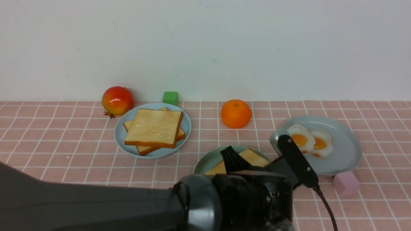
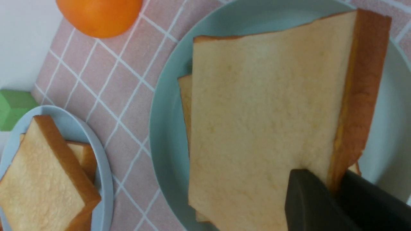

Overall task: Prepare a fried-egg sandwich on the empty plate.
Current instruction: Use the left arm to place a slice of bread on the fried egg in the middle

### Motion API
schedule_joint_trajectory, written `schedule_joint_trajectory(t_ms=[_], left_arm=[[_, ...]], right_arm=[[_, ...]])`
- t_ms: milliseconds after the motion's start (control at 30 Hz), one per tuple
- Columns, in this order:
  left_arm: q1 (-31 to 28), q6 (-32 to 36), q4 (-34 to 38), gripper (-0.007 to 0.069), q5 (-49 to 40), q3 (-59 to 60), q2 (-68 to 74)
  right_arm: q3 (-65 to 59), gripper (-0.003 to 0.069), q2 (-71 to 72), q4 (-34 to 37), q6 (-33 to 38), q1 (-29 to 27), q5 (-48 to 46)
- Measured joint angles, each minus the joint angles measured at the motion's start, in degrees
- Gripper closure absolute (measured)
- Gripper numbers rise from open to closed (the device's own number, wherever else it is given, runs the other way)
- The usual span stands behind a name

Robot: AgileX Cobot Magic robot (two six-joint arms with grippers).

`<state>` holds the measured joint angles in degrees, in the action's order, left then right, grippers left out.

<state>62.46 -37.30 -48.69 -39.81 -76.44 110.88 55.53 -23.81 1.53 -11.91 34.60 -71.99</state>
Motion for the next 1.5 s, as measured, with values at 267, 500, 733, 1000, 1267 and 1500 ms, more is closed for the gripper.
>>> schedule_joint_trajectory(t_ms=[267,500,733,1000,1267,1500], left_arm=[[0.00,0.48,-0.13,0.0520,-0.23,-0.09,1.96],[0.00,0.48,-0.71,0.0520,-0.53,-0.14,3.08],[0.10,-1.25,-4.33,0.0520,-4.65,-1.06,1.61],[0.55,-2.59,-4.53,0.0520,-7.07,-1.75,0.07],[1.03,-4.47,-2.09,0.0520,-8.42,-3.03,0.87],[1.03,-4.01,-0.10,0.0520,-9.09,-5.96,1.44]], right_arm=[[0.00,0.0652,0.00,0.00,0.00,0.00,0.00],[0.00,0.0652,0.00,0.00,0.00,0.00,0.00],[0.00,0.0652,0.00,0.40,0.60,0.00,0.00],[0.00,0.0650,0.00,0.65,0.87,0.00,0.00],[-1.68,0.0649,0.00,0.80,0.93,0.00,0.00],[-6.98,0.0648,0.00,2.63,0.93,0.00,0.00]])
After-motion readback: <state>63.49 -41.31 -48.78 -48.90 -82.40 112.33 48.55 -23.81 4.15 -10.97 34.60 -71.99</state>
